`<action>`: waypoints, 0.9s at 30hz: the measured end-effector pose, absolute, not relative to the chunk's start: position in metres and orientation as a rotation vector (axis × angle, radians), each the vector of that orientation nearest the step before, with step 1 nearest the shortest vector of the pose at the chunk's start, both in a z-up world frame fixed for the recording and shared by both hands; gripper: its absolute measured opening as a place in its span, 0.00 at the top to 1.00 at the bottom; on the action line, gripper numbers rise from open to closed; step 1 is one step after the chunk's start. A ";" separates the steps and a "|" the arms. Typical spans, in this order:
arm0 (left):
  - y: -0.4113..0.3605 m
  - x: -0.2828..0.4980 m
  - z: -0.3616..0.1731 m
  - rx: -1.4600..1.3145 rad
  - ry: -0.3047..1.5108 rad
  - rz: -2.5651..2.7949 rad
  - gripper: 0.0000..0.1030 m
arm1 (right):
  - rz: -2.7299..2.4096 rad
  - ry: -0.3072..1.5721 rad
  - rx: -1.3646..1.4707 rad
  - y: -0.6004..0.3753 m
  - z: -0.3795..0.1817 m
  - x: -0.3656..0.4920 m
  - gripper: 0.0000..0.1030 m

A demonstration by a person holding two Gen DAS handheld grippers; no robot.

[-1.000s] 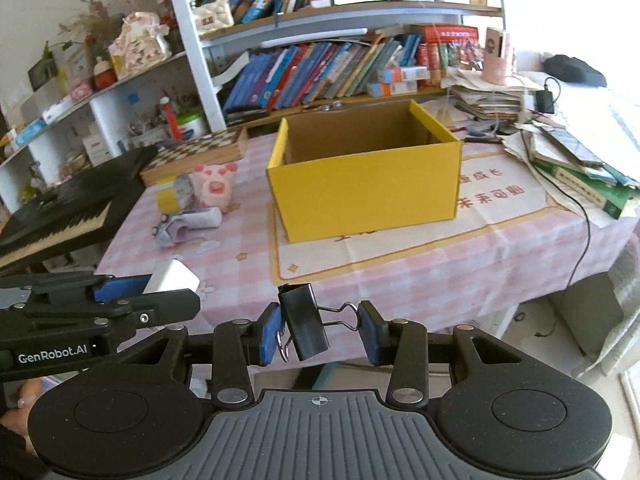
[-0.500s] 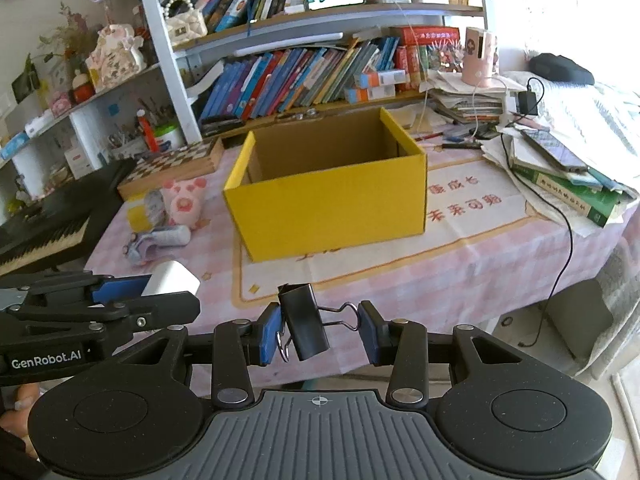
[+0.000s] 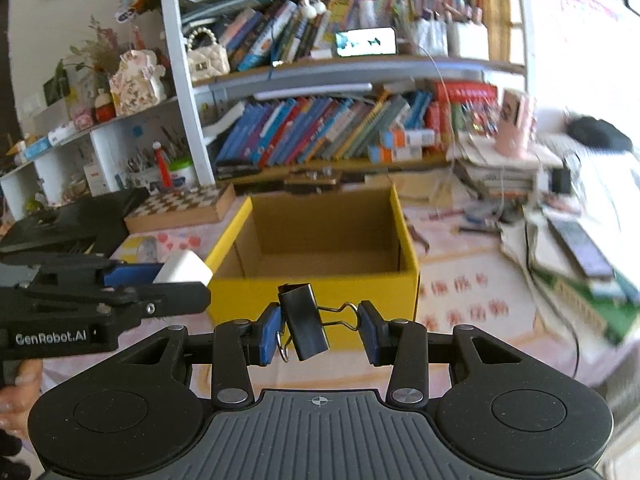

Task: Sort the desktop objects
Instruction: 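Carry the white charger plug with the left tool over the yellow box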

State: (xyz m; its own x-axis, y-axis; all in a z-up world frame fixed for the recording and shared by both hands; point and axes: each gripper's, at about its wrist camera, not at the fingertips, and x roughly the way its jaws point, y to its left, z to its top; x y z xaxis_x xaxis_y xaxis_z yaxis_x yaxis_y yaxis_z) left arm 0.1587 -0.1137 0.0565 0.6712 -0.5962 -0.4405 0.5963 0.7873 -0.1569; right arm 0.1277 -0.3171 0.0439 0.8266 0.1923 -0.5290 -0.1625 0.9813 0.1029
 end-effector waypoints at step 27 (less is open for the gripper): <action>-0.194 0.339 0.003 0.255 0.737 -0.488 0.68 | 0.513 0.763 -0.495 -0.306 -0.018 0.330 0.60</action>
